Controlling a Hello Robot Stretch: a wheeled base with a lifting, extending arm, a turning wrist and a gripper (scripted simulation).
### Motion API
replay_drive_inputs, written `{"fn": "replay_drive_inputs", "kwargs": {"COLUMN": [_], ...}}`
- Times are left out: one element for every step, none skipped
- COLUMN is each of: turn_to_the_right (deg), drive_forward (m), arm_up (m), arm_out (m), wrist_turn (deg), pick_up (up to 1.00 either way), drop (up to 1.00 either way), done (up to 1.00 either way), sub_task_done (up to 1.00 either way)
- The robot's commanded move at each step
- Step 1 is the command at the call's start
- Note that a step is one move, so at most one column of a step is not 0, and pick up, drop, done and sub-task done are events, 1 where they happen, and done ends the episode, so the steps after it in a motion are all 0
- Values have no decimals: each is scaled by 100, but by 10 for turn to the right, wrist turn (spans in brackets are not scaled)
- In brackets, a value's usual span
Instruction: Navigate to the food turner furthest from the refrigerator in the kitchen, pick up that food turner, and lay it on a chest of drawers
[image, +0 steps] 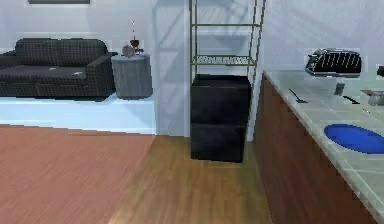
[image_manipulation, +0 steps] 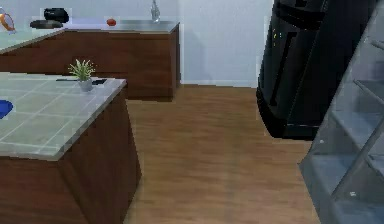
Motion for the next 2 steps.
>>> {"fn": "replay_drive_inputs", "kwargs": {"turn_to_the_right": [0, -450], "drive_forward": [60, 0], "arm_up": [0, 0], "arm_out": [0, 0], "wrist_turn": [0, 0], "pick_up": [0, 0], "drop": [0, 0], "done": [0, 0], "sub_task_done": [0, 0]}}
